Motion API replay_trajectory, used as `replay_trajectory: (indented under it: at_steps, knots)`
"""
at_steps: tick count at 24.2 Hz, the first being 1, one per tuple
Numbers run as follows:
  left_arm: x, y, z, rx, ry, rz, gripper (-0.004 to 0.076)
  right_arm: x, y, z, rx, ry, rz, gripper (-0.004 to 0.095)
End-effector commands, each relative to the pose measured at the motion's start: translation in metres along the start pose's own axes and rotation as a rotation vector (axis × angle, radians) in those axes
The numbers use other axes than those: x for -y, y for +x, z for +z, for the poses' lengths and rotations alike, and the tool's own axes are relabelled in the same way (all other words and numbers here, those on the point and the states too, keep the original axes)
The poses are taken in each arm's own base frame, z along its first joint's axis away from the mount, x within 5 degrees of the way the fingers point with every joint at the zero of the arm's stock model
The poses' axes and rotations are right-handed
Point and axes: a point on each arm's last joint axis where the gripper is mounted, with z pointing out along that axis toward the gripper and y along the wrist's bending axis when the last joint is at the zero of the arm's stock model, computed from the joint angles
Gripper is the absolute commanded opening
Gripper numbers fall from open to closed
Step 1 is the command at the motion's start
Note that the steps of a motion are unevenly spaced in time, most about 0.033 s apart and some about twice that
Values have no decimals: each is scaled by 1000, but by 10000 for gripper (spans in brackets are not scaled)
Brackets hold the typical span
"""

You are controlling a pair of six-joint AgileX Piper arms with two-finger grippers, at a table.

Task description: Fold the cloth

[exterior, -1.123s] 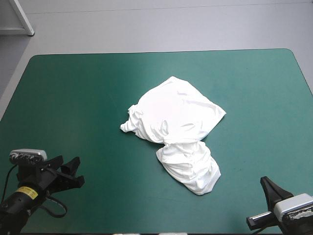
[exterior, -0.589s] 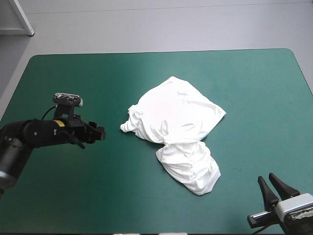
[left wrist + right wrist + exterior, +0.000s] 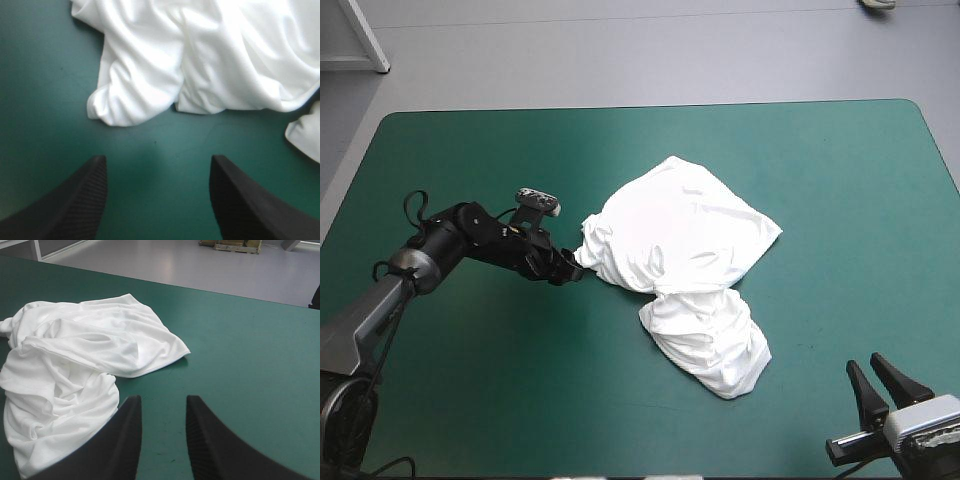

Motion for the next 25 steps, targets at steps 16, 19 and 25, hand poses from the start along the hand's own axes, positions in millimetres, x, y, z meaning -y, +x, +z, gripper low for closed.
replay_trajectory:
  at_steps: [16,19,25]
  knots:
    - [0,-31,36,176,-176,157,417,1,-12,-6,104,23,30,308]
    - [-2,-27,45,137,-163,150,122,1,-12,-6,103,24,86,308]
    - [-3,-23,53,94,-145,145,19,9,-22,26,-50,-9,229,310]
